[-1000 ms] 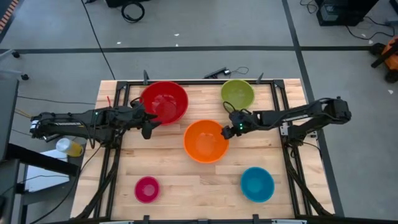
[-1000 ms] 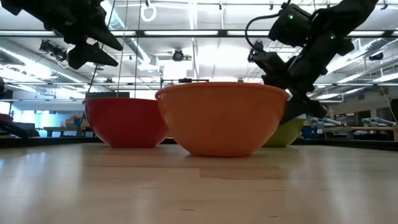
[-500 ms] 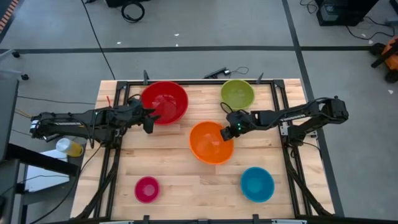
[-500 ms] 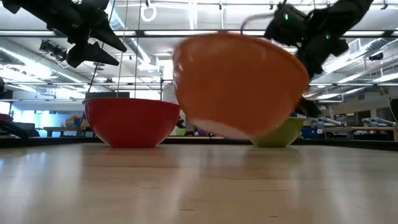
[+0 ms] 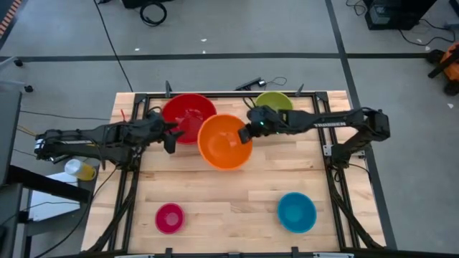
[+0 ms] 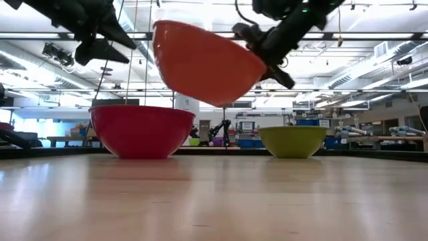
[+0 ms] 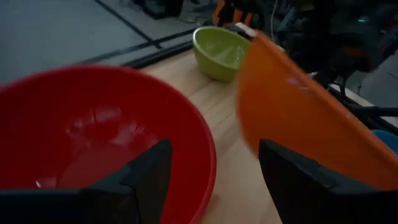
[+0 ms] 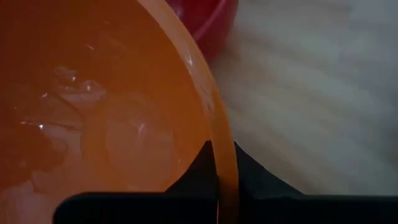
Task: Nest bowls inside each other
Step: Stack the orange bowl on top of the red bowl
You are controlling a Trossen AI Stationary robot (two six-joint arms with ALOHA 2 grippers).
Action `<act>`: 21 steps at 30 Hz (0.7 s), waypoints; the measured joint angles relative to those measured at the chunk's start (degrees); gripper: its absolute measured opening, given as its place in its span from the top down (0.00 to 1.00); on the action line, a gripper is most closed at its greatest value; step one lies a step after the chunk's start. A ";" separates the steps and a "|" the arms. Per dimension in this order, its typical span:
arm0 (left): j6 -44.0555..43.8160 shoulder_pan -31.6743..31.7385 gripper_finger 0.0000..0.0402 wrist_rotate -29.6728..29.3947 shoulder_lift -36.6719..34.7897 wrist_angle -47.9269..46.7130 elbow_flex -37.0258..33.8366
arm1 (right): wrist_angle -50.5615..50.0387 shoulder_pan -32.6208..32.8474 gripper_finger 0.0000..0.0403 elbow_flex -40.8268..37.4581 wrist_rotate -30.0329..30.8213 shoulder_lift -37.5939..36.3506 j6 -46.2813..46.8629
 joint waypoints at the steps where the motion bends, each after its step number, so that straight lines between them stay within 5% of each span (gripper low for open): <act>1: 1.41 0.00 0.40 -0.08 0.01 -0.13 0.63 | -0.54 -0.45 0.96 1.30 -0.14 1.12 -0.37; 7: 6.25 0.00 0.40 -0.40 0.04 -0.99 5.44 | -1.49 -2.55 0.94 9.81 0.00 8.37 -3.29; 15: 13.85 0.00 0.40 -2.50 0.02 -0.90 15.28 | -1.35 -7.22 0.95 30.32 2.91 21.56 -10.96; 21: 17.98 0.00 0.40 -4.76 0.05 -5.03 16.24 | -2.40 -9.04 0.94 41.29 5.43 32.97 -15.02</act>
